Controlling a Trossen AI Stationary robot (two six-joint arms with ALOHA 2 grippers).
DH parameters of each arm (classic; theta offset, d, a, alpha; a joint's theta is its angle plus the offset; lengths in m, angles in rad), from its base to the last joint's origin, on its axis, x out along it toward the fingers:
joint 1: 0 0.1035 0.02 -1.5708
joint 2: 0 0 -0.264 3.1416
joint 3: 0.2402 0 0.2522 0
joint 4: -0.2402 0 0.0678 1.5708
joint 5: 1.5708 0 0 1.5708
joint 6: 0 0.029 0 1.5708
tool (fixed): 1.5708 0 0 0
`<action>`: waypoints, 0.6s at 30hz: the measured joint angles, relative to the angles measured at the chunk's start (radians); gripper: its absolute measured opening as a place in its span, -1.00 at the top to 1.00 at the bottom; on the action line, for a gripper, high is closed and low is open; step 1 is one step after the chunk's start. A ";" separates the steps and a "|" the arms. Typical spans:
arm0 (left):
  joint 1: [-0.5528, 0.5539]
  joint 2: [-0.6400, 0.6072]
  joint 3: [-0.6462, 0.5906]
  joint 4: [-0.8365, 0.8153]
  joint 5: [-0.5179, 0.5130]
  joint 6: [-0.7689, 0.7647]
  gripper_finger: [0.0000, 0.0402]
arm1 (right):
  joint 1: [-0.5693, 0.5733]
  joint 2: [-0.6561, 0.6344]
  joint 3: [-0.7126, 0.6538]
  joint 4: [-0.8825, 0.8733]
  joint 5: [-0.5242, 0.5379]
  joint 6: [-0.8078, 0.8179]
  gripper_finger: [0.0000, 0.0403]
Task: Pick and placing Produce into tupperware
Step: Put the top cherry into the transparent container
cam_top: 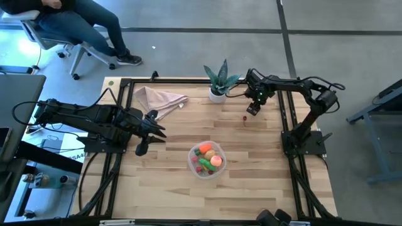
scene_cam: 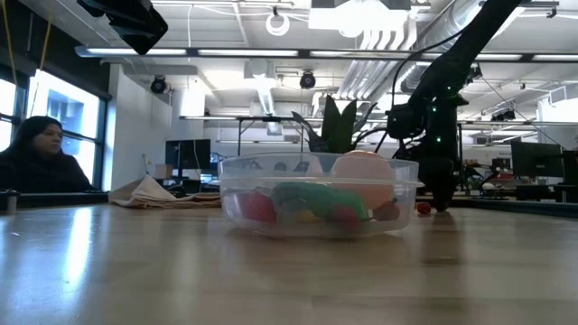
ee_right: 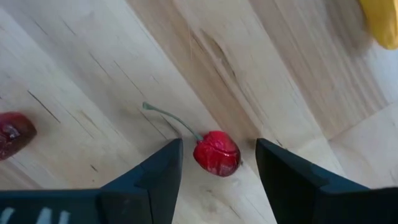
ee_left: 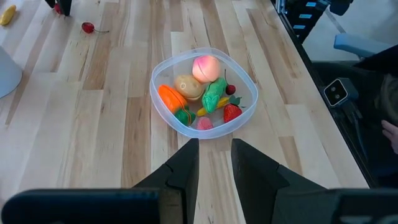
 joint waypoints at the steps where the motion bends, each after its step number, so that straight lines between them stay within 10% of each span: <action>1: 0.000 0.000 0.000 0.000 0.000 0.000 0.59 | 0.000 0.000 0.000 0.002 0.000 0.000 0.04; 18: 0.000 0.000 0.000 0.000 0.000 0.000 0.59 | 0.000 0.000 -0.001 0.013 -0.005 0.026 0.30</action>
